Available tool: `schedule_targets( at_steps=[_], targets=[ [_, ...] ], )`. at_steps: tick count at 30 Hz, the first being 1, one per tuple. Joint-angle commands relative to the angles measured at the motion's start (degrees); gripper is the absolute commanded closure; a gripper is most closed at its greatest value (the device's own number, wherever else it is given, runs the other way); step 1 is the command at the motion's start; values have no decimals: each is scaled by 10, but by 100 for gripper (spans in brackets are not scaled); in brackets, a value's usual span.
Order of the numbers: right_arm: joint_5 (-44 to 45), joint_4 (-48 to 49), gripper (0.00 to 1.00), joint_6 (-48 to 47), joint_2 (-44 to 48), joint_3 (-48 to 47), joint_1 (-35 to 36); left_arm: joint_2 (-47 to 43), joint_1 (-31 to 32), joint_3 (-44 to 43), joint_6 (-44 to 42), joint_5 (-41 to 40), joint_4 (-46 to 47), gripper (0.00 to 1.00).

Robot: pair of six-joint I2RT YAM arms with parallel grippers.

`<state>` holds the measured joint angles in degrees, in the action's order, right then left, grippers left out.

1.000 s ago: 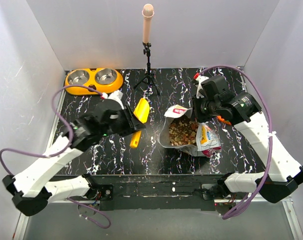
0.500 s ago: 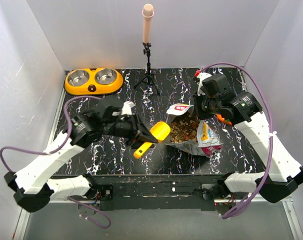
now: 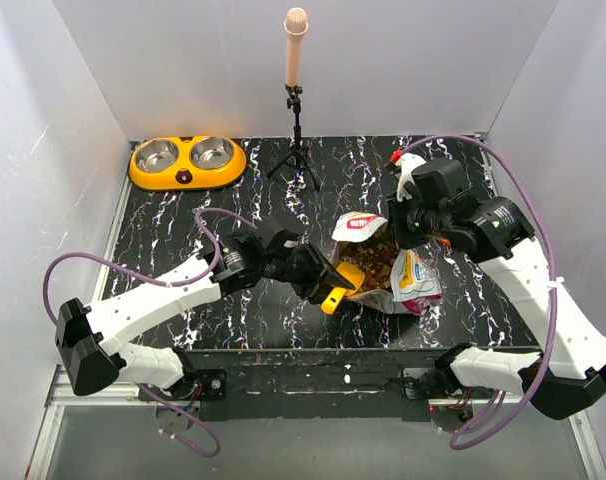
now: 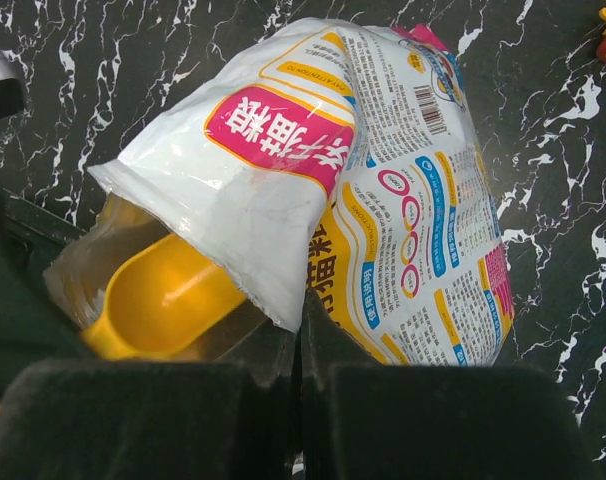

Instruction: Serve the pet food

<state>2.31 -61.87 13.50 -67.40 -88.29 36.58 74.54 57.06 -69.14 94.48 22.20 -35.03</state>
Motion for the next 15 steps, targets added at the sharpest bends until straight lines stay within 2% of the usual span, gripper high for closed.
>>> schedule_targets(
  at_steps=[1, 5, 9, 11, 15],
  targets=[
    [-56, 124, 99, 8, 53, -20, 10, -7, -4, 33, 115, -73, 39, 100],
    [-61, 133, 99, 20, 57, -9, 14, 65, -9, -14, 64, -101, 27, 100],
    [-60, 123, 99, 22, 52, -19, 16, 154, -13, -70, -22, -71, -30, 100],
    [-57, 116, 99, 23, 50, -27, 17, 156, -12, -70, -21, -64, -40, 100],
    [-58, 113, 99, 28, 54, -26, 17, 99, -12, -41, 22, -131, -44, 100]
  ],
)
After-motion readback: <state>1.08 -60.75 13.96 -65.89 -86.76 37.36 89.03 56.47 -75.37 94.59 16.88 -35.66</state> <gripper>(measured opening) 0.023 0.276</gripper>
